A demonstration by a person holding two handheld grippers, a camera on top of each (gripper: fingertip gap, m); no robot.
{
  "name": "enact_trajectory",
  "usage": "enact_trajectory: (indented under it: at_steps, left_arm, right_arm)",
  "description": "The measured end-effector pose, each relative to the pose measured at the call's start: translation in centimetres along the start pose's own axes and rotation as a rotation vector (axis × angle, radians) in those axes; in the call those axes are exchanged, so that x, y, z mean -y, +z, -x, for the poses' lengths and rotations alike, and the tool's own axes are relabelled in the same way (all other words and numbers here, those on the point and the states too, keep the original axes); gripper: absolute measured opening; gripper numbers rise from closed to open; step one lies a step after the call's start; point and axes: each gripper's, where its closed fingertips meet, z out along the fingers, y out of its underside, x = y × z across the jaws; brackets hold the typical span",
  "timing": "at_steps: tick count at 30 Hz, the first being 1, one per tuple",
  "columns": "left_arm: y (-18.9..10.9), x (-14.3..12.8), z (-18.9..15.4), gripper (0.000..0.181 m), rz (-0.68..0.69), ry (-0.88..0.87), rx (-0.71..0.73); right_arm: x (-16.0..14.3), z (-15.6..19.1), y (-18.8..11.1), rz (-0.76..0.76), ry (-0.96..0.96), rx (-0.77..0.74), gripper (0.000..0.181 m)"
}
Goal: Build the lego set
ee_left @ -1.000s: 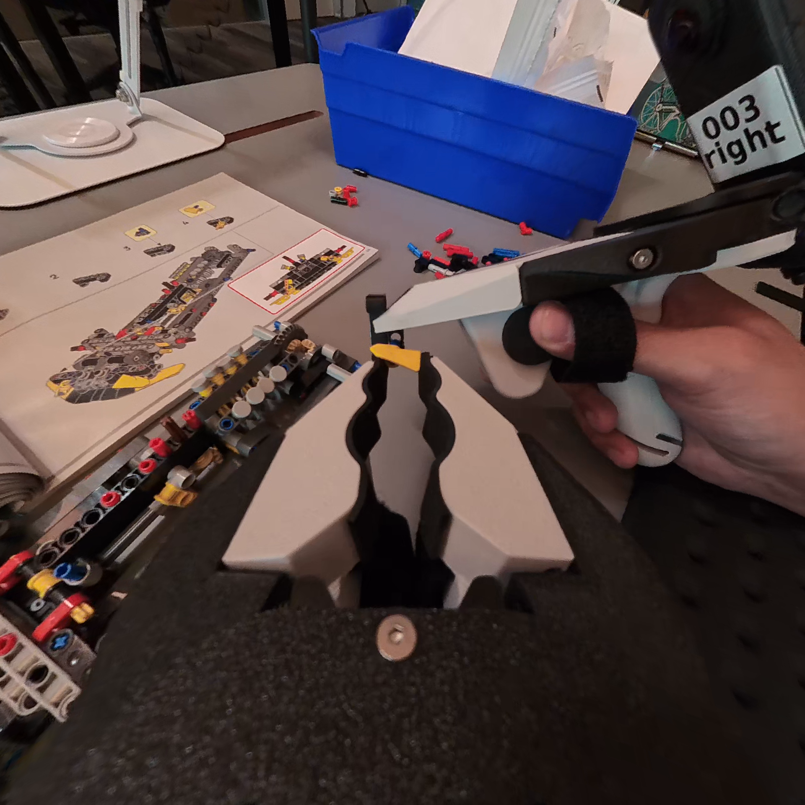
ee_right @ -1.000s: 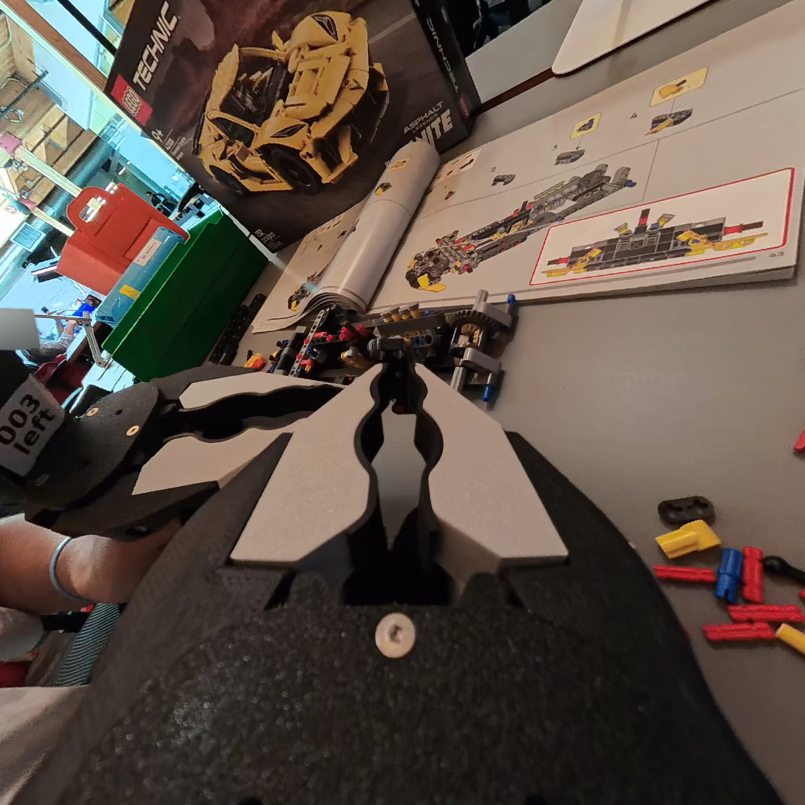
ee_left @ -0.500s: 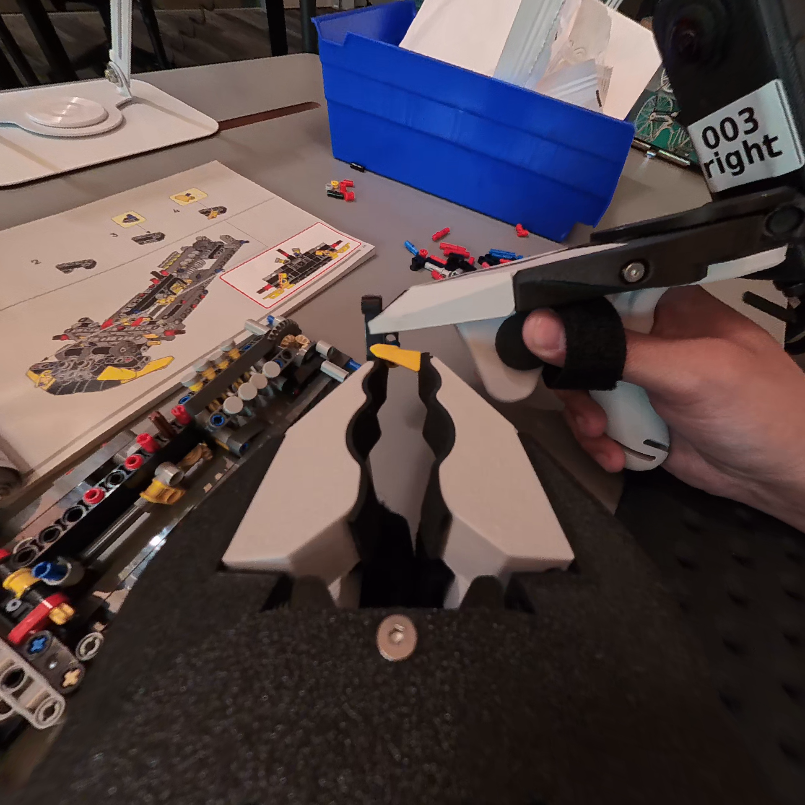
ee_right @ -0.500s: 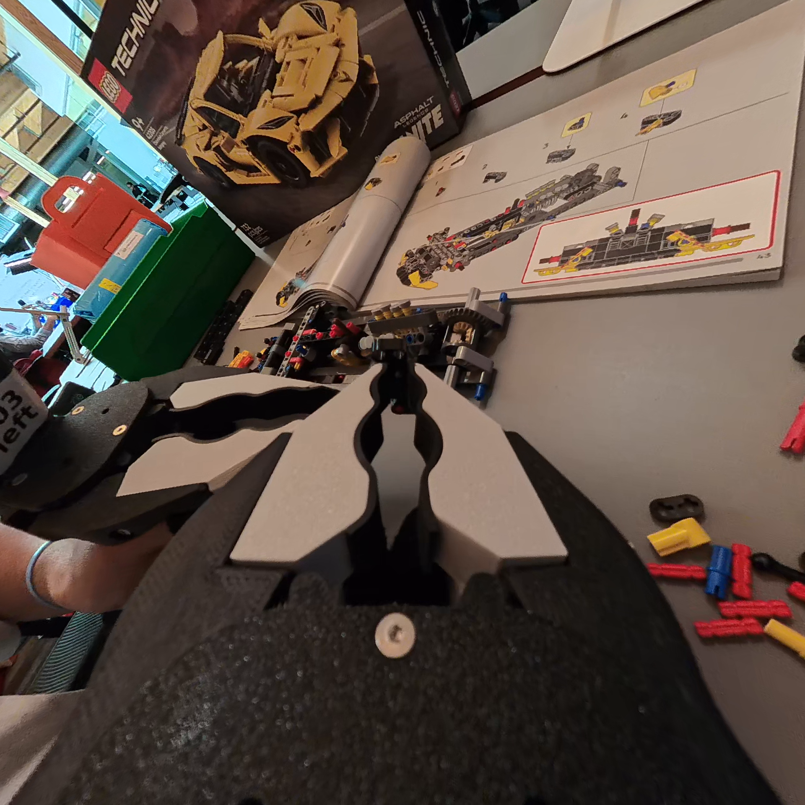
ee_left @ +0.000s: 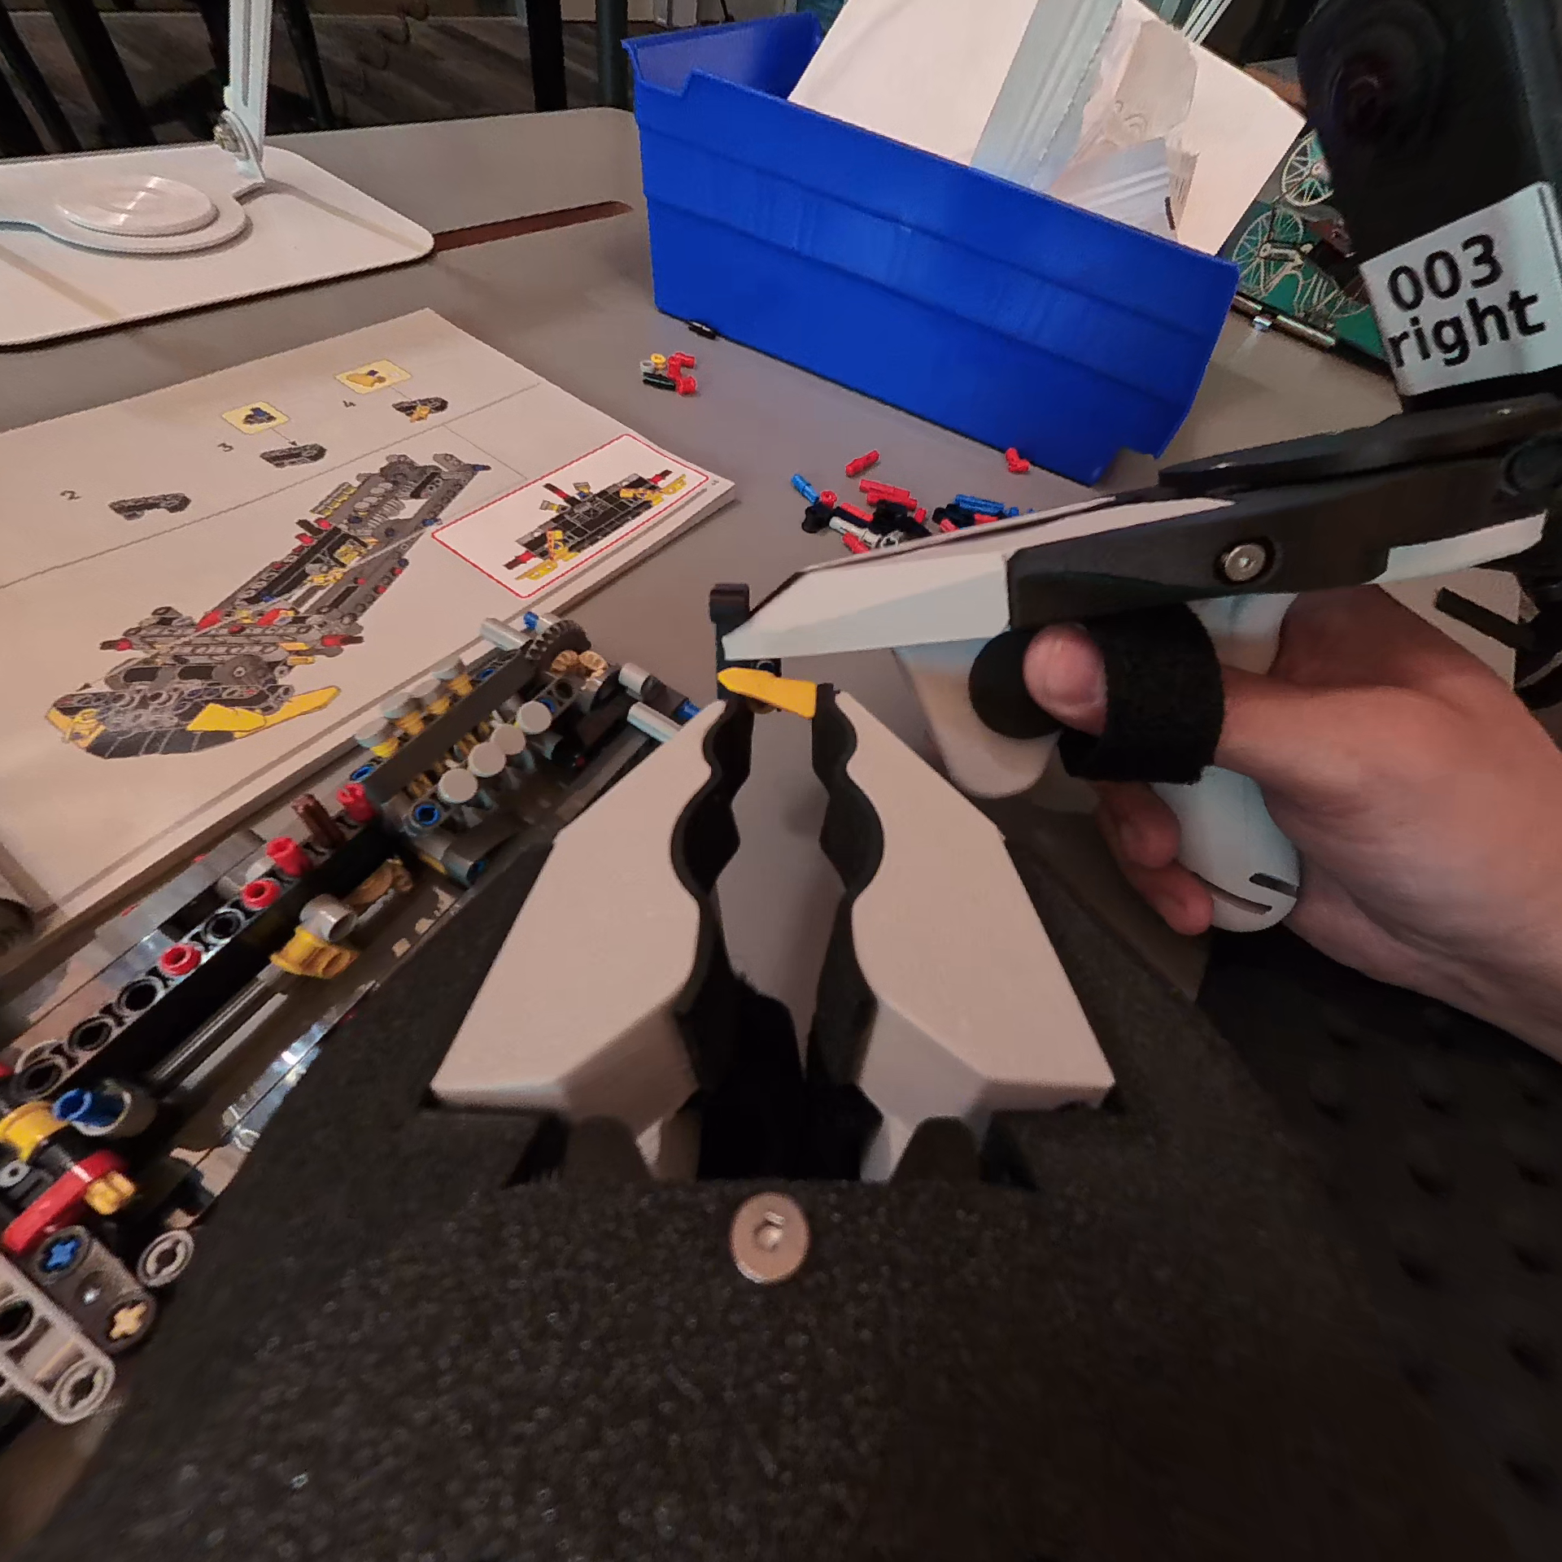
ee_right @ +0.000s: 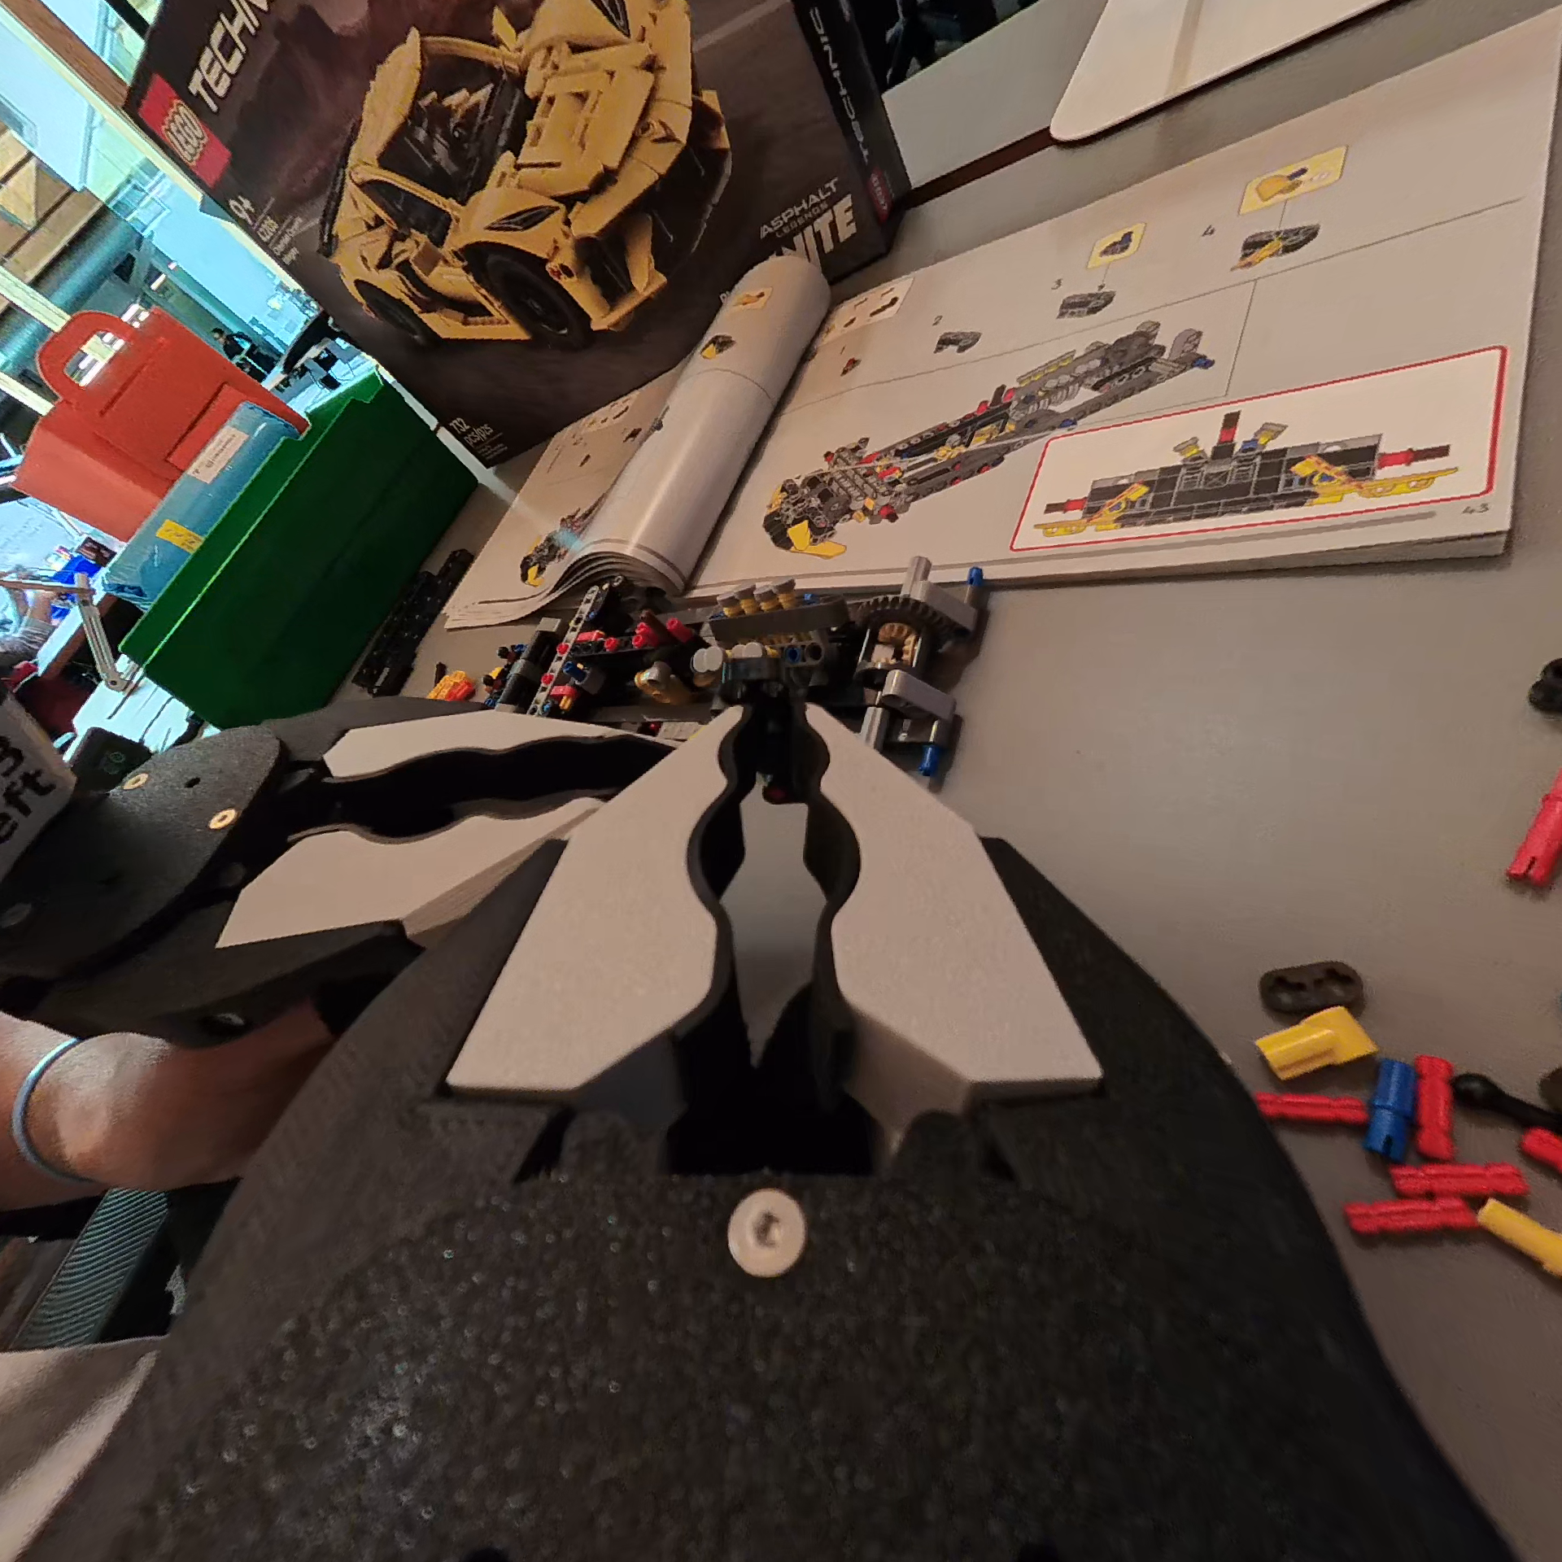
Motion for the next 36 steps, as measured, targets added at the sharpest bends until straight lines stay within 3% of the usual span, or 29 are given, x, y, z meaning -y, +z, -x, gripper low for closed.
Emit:
enact_trajectory:
  at_steps: [11, 21, 32, 36]
  left_arm:
    - [0.2, 0.7, -0.3, 0.014, -0.043, -0.05, -0.036]
    - [1.1, 3.4, -1.7, 0.013, -0.169, -0.131, -0.029]
    - [1.6, 3.4, -1.8, 0.013, -0.173, -0.174, -0.023]
    - [1.6, 3.5, -1.5, 0.013, -0.174, -0.085, 0.035]
  right_arm:
    - [0.7, 0.0, -0.5, -0.043, -0.004, -0.006, 0.006]
    - [3.6, -0.2, -2.5, -0.22, 0.058, 0.033, 0.006]
    - [3.5, -0.5, -2.4, -0.213, 0.074, 0.027, 0.006]
    - [3.3, -0.4, -2.2, -0.206, 0.218, 0.119, 0.006]
